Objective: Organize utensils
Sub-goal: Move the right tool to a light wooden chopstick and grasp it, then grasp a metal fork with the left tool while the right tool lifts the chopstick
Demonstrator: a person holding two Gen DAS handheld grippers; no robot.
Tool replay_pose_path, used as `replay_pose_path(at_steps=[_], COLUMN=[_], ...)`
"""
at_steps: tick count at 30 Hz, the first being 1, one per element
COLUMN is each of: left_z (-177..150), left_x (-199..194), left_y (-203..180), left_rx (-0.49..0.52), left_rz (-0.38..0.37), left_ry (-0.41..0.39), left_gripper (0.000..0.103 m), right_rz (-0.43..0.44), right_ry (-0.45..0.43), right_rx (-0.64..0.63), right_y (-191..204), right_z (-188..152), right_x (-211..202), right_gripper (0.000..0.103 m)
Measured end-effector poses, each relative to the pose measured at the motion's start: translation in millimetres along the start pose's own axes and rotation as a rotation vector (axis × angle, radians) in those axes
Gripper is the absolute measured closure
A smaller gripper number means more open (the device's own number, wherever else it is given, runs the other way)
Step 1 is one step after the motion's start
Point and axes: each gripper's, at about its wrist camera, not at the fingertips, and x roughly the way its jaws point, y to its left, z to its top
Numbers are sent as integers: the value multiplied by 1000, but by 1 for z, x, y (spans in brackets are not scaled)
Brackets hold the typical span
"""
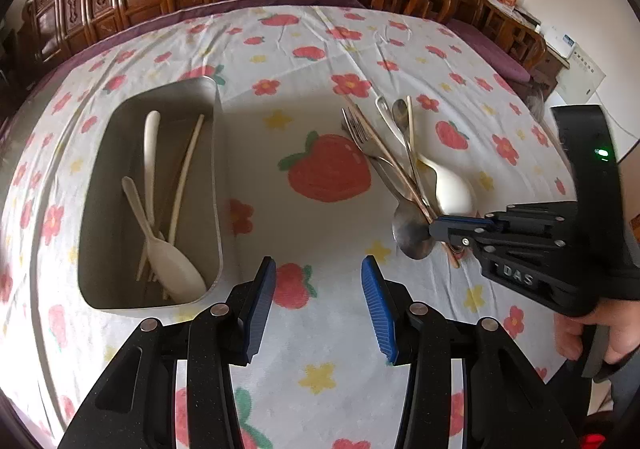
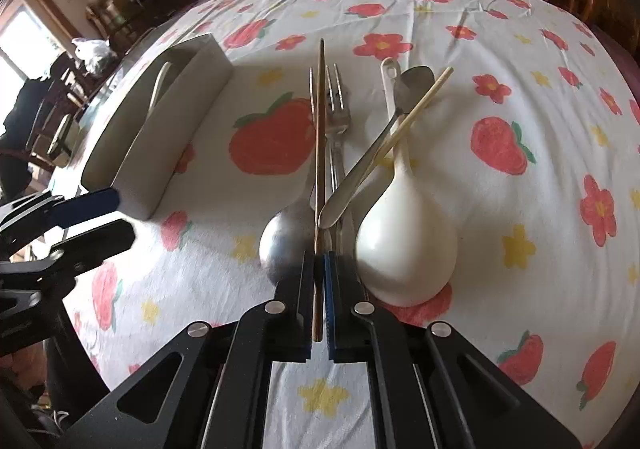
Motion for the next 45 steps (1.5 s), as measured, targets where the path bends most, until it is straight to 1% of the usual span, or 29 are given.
replay_pose_path(at_steps=[5, 9, 14, 19, 24, 25, 26, 27, 34, 36, 38, 40, 42, 44, 45], left_z=[0, 4, 11, 21, 26, 26, 25, 25, 23, 23, 22, 22, 22, 22, 22], left_x=[13, 24, 39, 54, 68, 69, 72, 74, 75, 75, 74, 72, 68, 63, 59], left_y=[-8, -17, -30, -42, -51, -53, -55, -56, -68, -69, -71, -72, -70, -67, -65], left_rx=[-3, 5, 11, 6, -1, 2, 6, 7, 62, 65, 69, 71, 69, 55, 47], left_rz=[-7, -16, -33, -55, -71, -75, -71, -71, -29, -34, -55, -51, -56, -77, -89], left_ry=[15, 25, 29, 28, 44, 46, 50, 53, 26, 20, 23, 28, 18, 18, 16], left_gripper=[61, 61, 61, 61, 60, 58, 52, 51, 49, 53, 68, 71, 77, 85, 87], right_rz=[27, 9, -4, -21, -24, -24, -23, -22, -20, -20, -21, -22, -23, -22, -21], right_ry=[-49, -90, -131, -139, -139, -139, -140, -140, -143, -145, -145, -145, -143, -142, -142], right_rx=[-27, -52, -43, -26, -6, -3, 0, 2, 3, 5, 8, 8, 9, 10, 9], right_y=[6, 7, -5, -20, -31, -32, -33, -34, -34, -34, -34, -34, -33, -32, -31], right_z=[-6, -9, -11, -17, -24, -26, -27, -28, -28, -29, -30, -32, -33, -32, -33], right_x=[-22, -41, -60, -66, -66, -66, -66, -66, -68, -68, -69, -70, -70, -69, -69], right_gripper=[97, 97, 97, 97, 97, 97, 97, 97, 97, 97, 97, 97, 97, 97, 97])
